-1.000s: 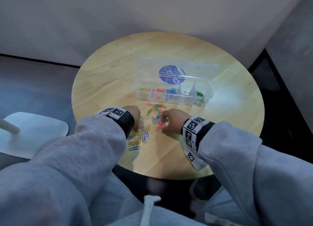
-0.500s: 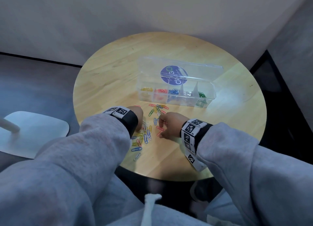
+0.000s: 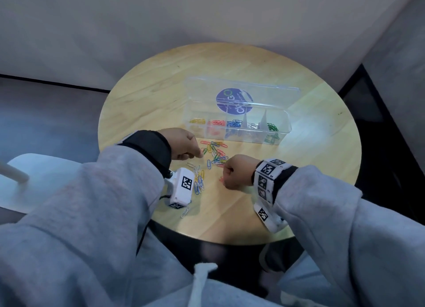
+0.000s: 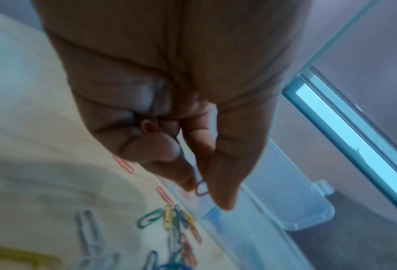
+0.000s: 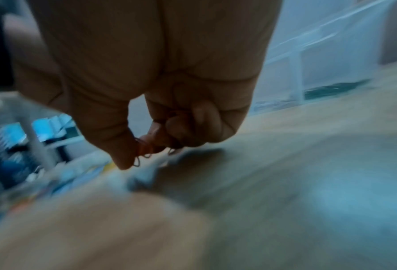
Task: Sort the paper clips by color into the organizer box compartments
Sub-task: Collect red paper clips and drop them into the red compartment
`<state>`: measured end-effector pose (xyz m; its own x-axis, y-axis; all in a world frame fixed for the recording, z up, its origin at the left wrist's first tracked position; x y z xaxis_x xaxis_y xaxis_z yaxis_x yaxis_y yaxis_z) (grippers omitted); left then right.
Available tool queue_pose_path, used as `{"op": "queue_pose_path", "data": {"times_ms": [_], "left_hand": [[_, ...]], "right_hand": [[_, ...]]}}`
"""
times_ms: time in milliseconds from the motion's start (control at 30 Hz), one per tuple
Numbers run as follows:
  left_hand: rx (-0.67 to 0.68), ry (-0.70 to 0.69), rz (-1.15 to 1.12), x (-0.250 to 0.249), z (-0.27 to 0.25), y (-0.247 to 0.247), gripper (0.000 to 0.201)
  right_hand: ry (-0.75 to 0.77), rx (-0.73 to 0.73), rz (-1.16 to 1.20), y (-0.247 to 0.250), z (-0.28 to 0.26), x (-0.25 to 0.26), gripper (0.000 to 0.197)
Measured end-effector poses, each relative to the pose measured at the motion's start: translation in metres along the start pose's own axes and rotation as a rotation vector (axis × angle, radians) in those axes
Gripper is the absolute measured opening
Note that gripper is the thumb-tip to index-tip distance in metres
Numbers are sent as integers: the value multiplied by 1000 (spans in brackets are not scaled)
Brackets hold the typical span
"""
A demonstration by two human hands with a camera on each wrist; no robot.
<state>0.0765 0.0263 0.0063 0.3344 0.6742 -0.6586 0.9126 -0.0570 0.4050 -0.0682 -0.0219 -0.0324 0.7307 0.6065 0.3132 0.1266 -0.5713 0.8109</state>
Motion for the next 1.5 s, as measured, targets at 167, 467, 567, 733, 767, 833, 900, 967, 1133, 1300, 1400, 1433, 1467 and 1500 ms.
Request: {"op": "queue_pose_path", "data": {"times_ms": [167,467,567,733,767,833,900,967,1133,1300,1400,1433,1467,1500], "left_hand": [[81,-24,-458,-6,1,-12,37],[176,98,-693,-14,5,-37,20],[90,53,-323,-20,13,-40,13],[-50,-246,767,-41,15,-59,19],[-48,-279,870,-42,16,-64,25],[-28,-327,970,-45,17,-72,34],[-5,-352,1040,-46,21,-77,37],[6,-373,1119,-47,27,-82,30],[14,-407,1237,-49,39,-91,10],[35,-313,1235,-40,39,-89,18],[41,-257,1134,-32,36,-82,14],[41,-228,1063,-30,33,-78,13],[52,-191,946,-27,32,-72,15],[81,-147,762,-24,31,-66,20]], "right_hand": [[-108,-51,812,17,-8,-39,26],[-117,-50,1626,18,-27,-54,22],[-171,-36,1834,10,-28,-58,23],[-219,110,1947,4,-32,-57,15],[-217,119,1925,5,-34,-57,10],[-229,103,1845,5,-37,-61,14],[-260,76,1743,5,-36,-68,28],[-280,56,1674,6,-36,-72,39],[-317,-58,1616,12,-34,-79,46],[-384,-82,1603,9,-37,-85,39],[-394,-71,1587,9,-37,-84,38],[-392,-66,1576,9,-38,-83,38],[-391,-62,1560,9,-38,-81,38],[-390,-59,1537,9,-38,-80,38]]}}
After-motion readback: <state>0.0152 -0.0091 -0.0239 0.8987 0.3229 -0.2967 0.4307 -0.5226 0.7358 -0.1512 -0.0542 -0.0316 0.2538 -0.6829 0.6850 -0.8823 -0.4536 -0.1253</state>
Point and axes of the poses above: each hand's wrist, its own z-axis towards the middle knuckle, its own y-axis out of the back of the hand, x = y × z, the point moved 6 cm from there along z, towards the middle knuckle, and after that the axes turned 2 degrees about y, right-handed, at the moved point
